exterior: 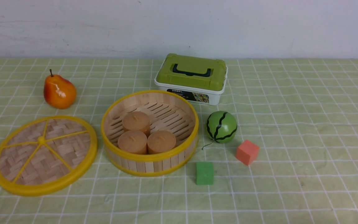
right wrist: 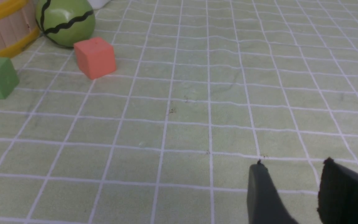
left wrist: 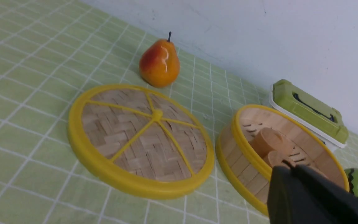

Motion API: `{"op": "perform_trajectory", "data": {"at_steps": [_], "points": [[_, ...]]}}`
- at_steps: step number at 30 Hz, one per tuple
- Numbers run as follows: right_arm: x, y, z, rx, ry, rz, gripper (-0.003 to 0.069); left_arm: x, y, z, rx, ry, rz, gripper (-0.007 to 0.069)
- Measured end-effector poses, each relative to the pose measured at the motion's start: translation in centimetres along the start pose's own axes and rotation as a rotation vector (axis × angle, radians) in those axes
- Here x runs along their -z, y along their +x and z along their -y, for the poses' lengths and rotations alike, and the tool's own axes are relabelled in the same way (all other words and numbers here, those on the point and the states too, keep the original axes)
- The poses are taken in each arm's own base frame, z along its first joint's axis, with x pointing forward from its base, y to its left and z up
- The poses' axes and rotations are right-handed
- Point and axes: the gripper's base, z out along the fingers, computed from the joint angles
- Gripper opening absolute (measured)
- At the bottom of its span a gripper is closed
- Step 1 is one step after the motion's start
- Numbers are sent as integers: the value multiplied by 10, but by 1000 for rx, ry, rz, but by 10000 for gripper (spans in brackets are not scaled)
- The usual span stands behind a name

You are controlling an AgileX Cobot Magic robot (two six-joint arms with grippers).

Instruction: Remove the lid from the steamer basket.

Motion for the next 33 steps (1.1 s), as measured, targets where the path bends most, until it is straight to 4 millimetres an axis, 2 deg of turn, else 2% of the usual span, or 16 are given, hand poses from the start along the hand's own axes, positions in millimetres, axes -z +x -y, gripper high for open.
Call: {"op": "perform_trajectory", "data": {"at_steps": [6,11,15,17,33], "points": [[0,0,0,0,0,0,241,-2,12,-7,8,-48,-84,-13],[0,0,0,0,0,0,241,-3,26,-14,-107,-62,-133,-13],[0,0,0,0,0,0,241,-10,54,-27,-236,-31,-147,-13],[0,0,0,0,0,0,241,-12,60,-30,-246,-21,-157,-13],[0,0,0,0,0,0,241,-12,65,-32,-331,-22,-194,-13]]}}
